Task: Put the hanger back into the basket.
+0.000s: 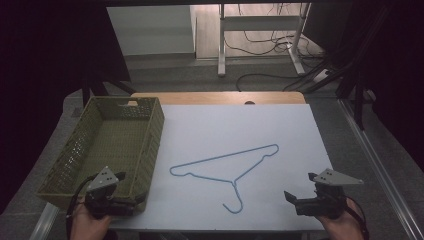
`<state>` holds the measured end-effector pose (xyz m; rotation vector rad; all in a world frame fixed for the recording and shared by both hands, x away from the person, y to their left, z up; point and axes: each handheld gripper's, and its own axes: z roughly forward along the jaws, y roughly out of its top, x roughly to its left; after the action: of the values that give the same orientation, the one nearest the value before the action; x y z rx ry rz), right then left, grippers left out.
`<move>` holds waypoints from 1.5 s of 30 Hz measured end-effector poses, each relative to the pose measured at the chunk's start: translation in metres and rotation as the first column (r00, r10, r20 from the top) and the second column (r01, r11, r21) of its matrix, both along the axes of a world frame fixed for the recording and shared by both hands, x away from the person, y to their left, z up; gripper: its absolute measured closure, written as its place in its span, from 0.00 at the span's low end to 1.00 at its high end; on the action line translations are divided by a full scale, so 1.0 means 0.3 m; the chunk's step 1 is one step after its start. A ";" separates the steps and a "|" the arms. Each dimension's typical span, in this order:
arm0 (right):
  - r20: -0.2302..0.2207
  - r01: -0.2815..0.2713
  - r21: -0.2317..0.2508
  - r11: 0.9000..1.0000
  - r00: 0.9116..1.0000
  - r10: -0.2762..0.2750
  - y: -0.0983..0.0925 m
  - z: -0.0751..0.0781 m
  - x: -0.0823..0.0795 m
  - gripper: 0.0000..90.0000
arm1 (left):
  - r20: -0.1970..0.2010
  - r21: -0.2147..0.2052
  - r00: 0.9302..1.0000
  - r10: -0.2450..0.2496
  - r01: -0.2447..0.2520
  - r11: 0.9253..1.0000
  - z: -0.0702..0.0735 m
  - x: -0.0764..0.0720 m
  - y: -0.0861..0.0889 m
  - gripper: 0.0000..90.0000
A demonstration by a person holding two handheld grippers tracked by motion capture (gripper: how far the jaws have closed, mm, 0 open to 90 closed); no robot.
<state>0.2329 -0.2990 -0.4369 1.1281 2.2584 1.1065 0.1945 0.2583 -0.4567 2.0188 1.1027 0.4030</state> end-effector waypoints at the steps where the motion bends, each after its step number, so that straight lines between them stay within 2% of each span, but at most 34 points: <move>1: 0.000 0.001 -0.001 1.000 1.000 -0.001 0.002 0.000 0.000 0.00 | -0.002 0.000 1.000 0.000 0.000 1.000 0.000 0.000 0.000 0.02; 13: 0.002 -0.035 0.016 0.999 0.999 0.035 0.028 0.004 -0.005 0.00 | 0.029 -0.009 1.000 -0.006 0.007 1.000 0.026 -0.003 -0.020 0.02; 17: -0.004 -0.052 0.023 0.998 0.999 0.053 0.046 0.004 -0.008 0.00 | 0.036 -0.013 0.999 -0.022 0.023 1.000 0.038 -0.003 -0.035 0.02; 22: -0.029 -0.061 0.040 0.997 0.998 0.062 0.068 -0.001 -0.008 0.00 | 0.066 -0.006 0.997 -0.046 0.046 0.999 0.047 -0.001 -0.050 0.01; 25: -0.044 -0.072 0.045 0.996 0.996 0.074 0.079 -0.005 -0.007 0.00 | 0.079 -0.022 0.995 -0.058 0.060 0.998 0.057 0.000 -0.059 0.01; 28: -0.052 -0.079 0.044 0.996 0.995 0.081 0.089 -0.008 -0.006 0.00 | 0.079 -0.048 0.993 -0.089 0.093 0.995 0.069 0.002 -0.075 0.01; 32: -0.045 -0.097 0.041 0.994 0.994 0.099 0.095 -0.006 -0.006 0.02 | 0.087 -0.043 0.989 -0.121 0.125 0.991 0.078 0.004 -0.108 0.00; 35: -0.030 -0.109 0.020 0.994 0.994 0.109 0.101 -0.004 -0.008 0.01 | 0.084 -0.051 0.986 -0.141 0.146 0.988 0.079 0.008 -0.134 0.00; 39: -0.034 -0.119 0.016 0.993 0.992 0.119 0.112 -0.010 -0.006 0.00 | 0.078 -0.059 0.983 -0.167 0.172 0.983 0.081 0.013 -0.166 0.00; 42: -0.037 -0.128 0.014 0.992 0.991 0.129 0.123 -0.015 -0.006 0.00 | 0.074 -0.083 0.979 -0.191 0.197 0.977 0.078 0.018 -0.189 0.00; 45: -0.041 -0.143 0.016 0.990 0.989 0.144 0.136 -0.020 -0.005 0.00 | 0.073 -0.084 0.975 -0.208 0.214 0.973 0.070 0.023 -0.214 0.00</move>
<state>0.2314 -0.2581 -0.4428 1.0157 2.4001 1.1644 0.2015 0.1939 -0.4355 2.0036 0.8417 0.2997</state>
